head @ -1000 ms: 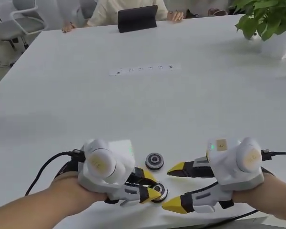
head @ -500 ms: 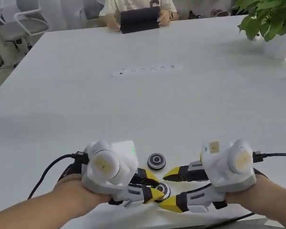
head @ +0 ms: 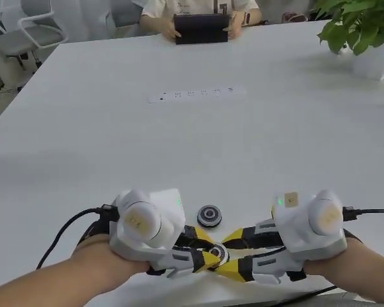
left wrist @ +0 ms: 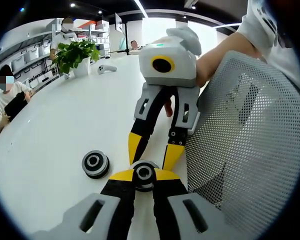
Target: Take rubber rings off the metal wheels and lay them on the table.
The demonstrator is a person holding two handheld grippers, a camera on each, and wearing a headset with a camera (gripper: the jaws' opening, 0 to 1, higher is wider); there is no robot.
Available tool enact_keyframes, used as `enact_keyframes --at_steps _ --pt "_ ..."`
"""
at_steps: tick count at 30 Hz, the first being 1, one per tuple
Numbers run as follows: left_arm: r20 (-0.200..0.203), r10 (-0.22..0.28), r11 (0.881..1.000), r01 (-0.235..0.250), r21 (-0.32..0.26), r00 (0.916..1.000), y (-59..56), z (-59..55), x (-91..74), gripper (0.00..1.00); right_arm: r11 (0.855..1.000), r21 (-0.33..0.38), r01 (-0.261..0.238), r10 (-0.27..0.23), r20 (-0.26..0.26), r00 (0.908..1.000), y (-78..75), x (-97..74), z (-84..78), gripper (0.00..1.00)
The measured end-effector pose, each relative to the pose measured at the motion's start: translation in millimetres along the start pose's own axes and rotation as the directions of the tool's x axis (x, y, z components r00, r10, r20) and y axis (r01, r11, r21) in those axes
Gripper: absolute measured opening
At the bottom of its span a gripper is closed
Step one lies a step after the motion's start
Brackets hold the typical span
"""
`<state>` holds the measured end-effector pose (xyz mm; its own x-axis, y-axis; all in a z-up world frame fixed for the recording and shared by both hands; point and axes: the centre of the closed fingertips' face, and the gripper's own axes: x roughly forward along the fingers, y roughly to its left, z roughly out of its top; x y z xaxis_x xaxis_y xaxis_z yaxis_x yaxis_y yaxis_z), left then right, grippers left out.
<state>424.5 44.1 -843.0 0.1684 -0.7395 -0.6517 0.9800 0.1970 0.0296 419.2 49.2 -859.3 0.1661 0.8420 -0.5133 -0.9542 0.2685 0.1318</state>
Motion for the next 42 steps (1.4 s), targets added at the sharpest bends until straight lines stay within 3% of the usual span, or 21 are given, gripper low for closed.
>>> enact_keyframes --at_steps 20,29,35,42 --pt "0.008 0.003 1.000 -0.003 -0.002 1.0000 -0.3 0.7 0.4 0.08 0.999 0.034 -0.002 0.004 -0.031 0.9995 0.9 -11.0 -8.0 0.04" --pt "0.012 0.006 1.000 -0.006 -0.009 0.9999 0.0 0.6 0.6 0.08 0.996 0.092 0.013 -0.010 -0.033 0.9994 -0.8 -12.7 -8.0 0.00" --pt "0.010 0.009 1.000 -0.009 -0.013 0.9999 0.7 0.5 0.5 0.07 0.964 0.262 0.040 -0.049 0.028 0.9984 -8.8 -18.7 -5.1 0.00" --pt "0.008 0.017 1.000 -0.017 -0.017 0.9998 0.4 1.9 1.9 0.07 0.940 0.339 0.039 -0.060 0.053 0.9968 -13.7 -20.7 -3.1 0.00"
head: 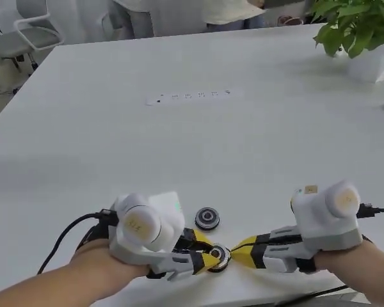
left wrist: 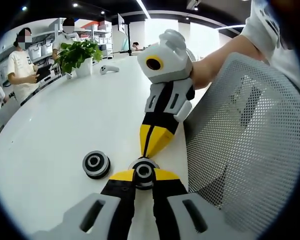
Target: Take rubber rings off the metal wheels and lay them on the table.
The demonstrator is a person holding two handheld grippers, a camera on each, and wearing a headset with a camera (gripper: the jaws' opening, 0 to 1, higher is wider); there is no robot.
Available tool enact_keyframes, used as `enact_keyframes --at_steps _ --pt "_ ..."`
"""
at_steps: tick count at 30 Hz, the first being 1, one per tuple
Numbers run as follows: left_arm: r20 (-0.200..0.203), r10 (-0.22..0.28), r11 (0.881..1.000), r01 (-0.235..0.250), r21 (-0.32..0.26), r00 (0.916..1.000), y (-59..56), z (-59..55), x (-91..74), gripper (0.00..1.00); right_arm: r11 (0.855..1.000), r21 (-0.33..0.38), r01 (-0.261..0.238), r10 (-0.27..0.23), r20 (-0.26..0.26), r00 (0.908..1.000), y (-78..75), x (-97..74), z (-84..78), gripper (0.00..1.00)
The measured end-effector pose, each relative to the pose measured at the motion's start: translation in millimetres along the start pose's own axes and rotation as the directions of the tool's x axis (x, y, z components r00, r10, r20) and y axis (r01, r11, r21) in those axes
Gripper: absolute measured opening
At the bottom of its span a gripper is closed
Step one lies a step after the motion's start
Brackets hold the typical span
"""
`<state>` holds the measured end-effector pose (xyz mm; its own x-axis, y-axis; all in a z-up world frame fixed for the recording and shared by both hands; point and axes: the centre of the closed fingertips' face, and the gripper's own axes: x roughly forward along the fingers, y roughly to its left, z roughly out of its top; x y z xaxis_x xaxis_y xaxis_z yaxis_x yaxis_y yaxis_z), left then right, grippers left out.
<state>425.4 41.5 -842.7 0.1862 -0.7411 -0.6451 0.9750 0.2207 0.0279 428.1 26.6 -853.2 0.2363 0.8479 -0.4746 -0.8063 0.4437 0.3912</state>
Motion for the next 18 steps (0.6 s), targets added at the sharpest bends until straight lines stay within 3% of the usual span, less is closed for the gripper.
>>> enact_keyframes --at_steps 3,18 --pt "-0.002 0.009 1.000 -0.009 -0.002 1.0000 0.2 0.6 0.6 0.07 0.999 0.040 -0.007 0.006 0.033 0.9994 0.5 -1.1 5.9 0.00" --pt "-0.007 0.030 0.999 -0.030 -0.019 0.9995 2.1 0.7 2.2 0.07 1.000 0.009 -0.007 0.007 0.025 0.9996 5.4 -0.9 8.5 0.00"
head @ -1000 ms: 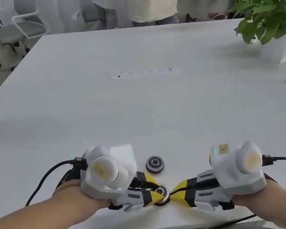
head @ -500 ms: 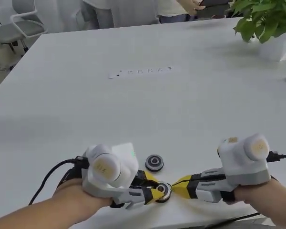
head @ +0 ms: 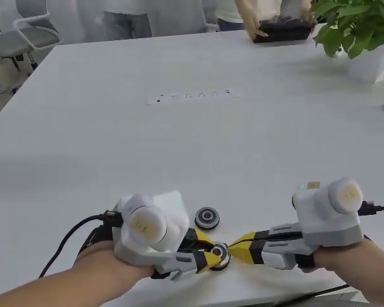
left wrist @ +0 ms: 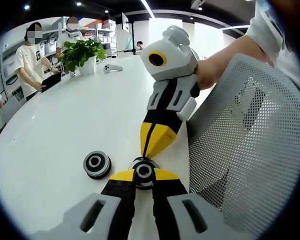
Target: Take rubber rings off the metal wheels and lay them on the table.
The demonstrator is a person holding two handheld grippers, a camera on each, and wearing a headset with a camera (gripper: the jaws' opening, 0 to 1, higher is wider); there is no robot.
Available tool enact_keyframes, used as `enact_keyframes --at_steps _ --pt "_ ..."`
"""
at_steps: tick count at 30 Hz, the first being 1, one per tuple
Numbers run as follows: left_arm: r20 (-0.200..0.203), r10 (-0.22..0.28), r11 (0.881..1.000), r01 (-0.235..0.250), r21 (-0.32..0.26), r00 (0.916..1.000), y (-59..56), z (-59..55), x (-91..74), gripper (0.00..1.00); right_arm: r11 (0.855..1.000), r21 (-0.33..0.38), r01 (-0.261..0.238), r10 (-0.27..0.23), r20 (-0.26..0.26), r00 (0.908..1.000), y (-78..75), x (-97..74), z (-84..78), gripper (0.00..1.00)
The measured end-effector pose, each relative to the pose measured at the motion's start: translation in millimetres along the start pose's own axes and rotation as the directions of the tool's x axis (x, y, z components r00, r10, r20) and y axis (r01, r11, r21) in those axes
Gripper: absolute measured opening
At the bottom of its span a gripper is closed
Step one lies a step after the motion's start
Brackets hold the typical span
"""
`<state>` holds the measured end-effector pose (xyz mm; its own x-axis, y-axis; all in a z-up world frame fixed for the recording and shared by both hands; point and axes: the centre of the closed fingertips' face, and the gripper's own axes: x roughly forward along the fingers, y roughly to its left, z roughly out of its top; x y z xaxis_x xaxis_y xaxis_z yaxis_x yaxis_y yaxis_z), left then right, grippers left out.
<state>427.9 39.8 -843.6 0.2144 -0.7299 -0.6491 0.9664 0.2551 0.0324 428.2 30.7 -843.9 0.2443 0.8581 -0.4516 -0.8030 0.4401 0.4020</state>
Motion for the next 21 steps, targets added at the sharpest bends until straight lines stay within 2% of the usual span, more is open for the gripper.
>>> enact_keyframes --at_steps 16,18,19,21 --pt "0.001 0.002 1.000 -0.002 0.002 1.0000 -0.3 -0.1 -0.2 0.07 0.999 -0.024 -0.036 0.036 0.015 0.9992 12.3 5.6 3.4 0.00" --pt "0.000 0.003 1.000 -0.003 0.002 1.0000 -0.3 0.0 -0.4 0.07 0.998 -0.032 -0.055 0.055 0.023 0.9982 18.2 8.8 6.3 0.00" --pt "0.001 0.004 1.000 -0.004 0.004 1.0000 -0.1 0.2 -0.5 0.07 0.996 -0.054 -0.076 0.080 0.066 0.9946 24.2 9.6 16.8 0.00" --pt "0.001 0.004 1.000 -0.004 0.004 1.0000 -0.1 0.4 -0.6 0.07 0.995 -0.070 -0.067 0.070 0.045 0.9965 24.3 10.1 16.7 0.00"
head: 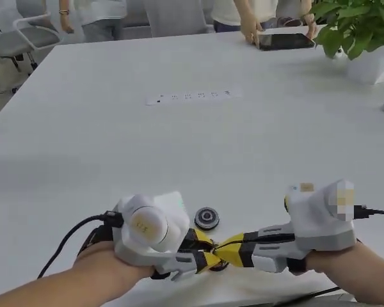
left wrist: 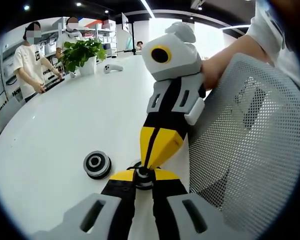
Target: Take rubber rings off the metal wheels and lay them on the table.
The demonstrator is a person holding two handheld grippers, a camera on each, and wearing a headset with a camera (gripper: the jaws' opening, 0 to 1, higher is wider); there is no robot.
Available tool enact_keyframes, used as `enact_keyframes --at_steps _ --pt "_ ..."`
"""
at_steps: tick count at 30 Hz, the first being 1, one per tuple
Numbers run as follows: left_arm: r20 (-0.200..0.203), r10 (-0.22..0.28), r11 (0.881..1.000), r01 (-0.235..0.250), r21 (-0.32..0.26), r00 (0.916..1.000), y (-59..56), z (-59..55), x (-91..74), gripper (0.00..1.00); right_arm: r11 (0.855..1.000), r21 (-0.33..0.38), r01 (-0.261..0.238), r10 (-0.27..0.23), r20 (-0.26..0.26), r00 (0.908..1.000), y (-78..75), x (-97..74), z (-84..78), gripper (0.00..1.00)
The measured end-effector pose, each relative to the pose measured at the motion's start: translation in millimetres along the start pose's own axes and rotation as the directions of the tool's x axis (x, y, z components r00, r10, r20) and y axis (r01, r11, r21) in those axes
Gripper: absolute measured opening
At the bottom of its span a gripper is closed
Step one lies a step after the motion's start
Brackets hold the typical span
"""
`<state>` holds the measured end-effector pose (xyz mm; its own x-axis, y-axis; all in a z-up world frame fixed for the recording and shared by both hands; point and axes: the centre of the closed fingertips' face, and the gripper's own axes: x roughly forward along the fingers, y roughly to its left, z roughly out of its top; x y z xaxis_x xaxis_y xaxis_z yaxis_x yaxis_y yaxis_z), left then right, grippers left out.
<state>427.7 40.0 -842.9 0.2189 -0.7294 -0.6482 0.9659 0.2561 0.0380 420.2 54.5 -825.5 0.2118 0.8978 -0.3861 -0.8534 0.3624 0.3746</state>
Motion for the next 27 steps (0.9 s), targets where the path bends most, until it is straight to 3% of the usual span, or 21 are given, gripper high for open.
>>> enact_keyframes --at_steps 1,17,19,23,27 --pt "0.000 0.000 1.000 0.000 -0.001 1.0000 -0.1 0.1 -0.1 0.07 1.000 -0.027 0.000 0.000 -0.010 1.0000 -0.5 0.4 -0.8 0.00" --pt "0.008 -0.013 1.000 0.013 0.003 0.9999 -0.2 0.7 -0.3 0.08 1.000 0.004 0.020 -0.020 -0.015 0.9997 -9.5 -7.8 -10.5 0.00" --pt "0.006 -0.026 0.999 0.026 -0.018 0.9996 -1.4 0.4 -0.6 0.10 1.000 0.004 0.021 -0.021 -0.015 0.9997 -10.2 -8.1 -10.2 0.00" --pt "0.001 -0.030 1.000 0.030 -0.005 0.9996 -3.3 0.9 -2.7 0.15 1.000 0.012 0.023 -0.023 -0.011 0.9997 -11.7 -8.5 -9.2 0.00" --pt "0.019 -0.041 0.998 0.042 -0.043 0.9990 -2.7 4.7 -8.8 0.16 1.000 0.016 0.022 -0.022 -0.006 0.9998 -12.7 -9.2 -7.9 0.00"
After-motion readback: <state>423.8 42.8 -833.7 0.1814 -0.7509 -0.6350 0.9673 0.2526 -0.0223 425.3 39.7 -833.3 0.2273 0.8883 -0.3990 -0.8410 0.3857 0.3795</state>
